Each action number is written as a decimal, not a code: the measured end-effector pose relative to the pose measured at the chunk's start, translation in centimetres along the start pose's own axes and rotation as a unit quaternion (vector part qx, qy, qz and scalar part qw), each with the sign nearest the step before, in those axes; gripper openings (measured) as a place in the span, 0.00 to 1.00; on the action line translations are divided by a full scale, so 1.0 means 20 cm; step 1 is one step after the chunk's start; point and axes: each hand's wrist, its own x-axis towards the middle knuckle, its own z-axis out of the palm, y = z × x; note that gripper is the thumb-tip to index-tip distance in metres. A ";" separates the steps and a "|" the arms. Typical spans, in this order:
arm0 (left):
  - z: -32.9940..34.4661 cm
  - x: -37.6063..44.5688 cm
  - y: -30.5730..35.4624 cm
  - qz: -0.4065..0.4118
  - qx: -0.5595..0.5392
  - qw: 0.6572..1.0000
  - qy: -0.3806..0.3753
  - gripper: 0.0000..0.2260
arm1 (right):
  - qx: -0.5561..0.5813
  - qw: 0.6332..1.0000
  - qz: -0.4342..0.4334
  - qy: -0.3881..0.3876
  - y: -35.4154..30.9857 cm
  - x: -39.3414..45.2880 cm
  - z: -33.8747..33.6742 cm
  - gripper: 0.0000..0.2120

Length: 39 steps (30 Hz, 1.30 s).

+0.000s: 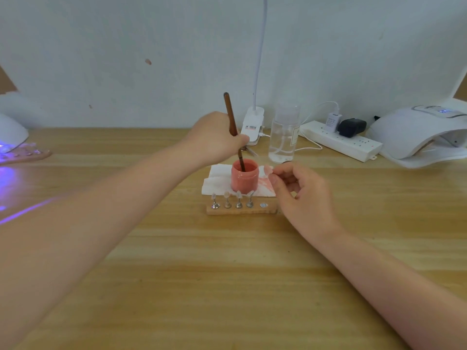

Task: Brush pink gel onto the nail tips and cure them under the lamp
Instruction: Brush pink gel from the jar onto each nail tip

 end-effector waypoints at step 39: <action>-0.06 -0.05 -0.30 -0.305 -0.445 0.840 0.051 0.08 | 0.014 1.000 -0.006 -0.005 -0.01 0.00 0.00 0.11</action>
